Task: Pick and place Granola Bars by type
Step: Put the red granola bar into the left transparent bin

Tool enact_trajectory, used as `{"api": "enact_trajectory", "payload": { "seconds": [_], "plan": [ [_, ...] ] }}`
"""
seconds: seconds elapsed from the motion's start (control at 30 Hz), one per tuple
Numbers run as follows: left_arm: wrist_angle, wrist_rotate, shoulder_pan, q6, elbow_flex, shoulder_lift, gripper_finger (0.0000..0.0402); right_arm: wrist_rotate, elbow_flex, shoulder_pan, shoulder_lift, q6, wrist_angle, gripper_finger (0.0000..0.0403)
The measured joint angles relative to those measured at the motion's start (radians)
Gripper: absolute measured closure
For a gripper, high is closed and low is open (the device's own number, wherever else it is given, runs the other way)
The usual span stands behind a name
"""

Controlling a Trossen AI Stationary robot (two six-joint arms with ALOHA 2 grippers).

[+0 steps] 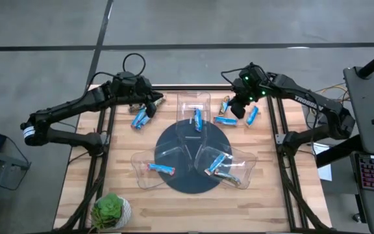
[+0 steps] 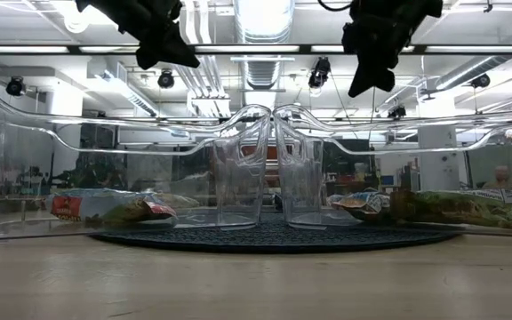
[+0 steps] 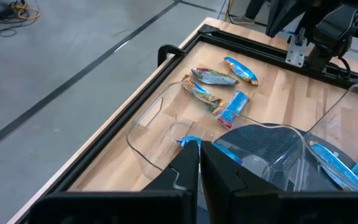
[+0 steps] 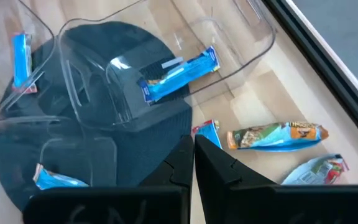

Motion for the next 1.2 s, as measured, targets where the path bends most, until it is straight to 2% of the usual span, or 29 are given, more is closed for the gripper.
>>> {"api": "enact_trajectory", "payload": {
  "seconds": [0.2, 0.5, 0.97, 1.2],
  "plan": [
    [0.0, -0.022, 0.0, 0.001, 0.0, 0.0, 0.0401, 0.001, 0.046, 0.0, 0.056, -0.048, -0.036, 0.0394],
    [0.0, -0.023, 0.0, 0.001, 0.0, 0.0, 0.0401, 0.0, 0.005, 0.001, 0.086, -0.117, -0.041, 0.0385],
    [0.0, -0.023, 0.0, 0.001, 0.0, 0.0, 0.0401, 0.002, -0.103, 0.0, 0.154, -0.186, -0.025, 0.0222],
    [0.0, -0.023, 0.0, 0.001, 0.0, 0.0, 0.0401, 0.042, -0.132, 0.001, 0.177, -0.26, -0.005, 0.0181]
  ]
}}
